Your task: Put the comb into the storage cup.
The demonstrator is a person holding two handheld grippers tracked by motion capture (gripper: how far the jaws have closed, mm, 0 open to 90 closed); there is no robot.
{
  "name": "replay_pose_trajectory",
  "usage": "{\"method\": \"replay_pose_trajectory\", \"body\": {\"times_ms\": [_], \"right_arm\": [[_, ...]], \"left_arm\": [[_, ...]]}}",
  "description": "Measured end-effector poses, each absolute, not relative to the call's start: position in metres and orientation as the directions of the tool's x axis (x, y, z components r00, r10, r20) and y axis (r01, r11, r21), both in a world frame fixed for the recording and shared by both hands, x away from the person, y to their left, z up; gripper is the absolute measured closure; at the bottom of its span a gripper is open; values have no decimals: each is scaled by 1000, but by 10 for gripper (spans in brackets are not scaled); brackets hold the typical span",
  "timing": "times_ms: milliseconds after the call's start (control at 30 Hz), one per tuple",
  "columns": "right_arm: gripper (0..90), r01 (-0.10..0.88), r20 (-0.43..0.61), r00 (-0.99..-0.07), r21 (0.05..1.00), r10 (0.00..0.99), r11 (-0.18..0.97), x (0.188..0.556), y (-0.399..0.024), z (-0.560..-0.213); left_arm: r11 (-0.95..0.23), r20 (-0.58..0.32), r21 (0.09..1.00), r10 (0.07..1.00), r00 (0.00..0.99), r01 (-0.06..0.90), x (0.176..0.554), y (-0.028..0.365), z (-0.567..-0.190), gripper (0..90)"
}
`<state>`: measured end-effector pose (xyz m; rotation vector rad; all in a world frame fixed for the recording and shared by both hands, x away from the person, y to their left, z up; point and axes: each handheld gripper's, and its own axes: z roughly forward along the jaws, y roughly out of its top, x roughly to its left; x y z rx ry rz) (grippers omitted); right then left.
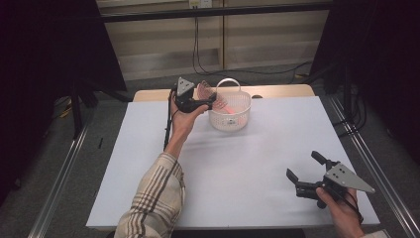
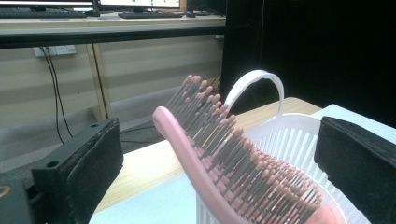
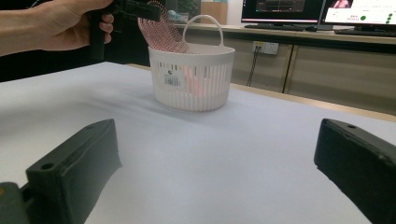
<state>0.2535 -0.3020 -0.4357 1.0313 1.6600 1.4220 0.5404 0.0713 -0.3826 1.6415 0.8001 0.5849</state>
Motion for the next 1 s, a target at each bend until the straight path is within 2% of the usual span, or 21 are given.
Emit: {"method": "replay_pose_trajectory", "body": {"times_ms": [267, 500, 1000], "right_arm": [[0, 126, -19, -426, 989, 904, 81, 253, -303, -436], [0, 123, -28, -414, 989, 910, 87, 251, -304, -436], [0, 123, -37, -407, 988, 913, 95, 249, -301, -435]], "left_arm": [[-120, -28, 977, 741, 671, 174, 537, 80, -376, 14], [-116, -21, 979, 762, 647, 168, 527, 84, -376, 13], [-94, -19, 987, 741, 671, 132, 505, 95, -370, 16]]}}
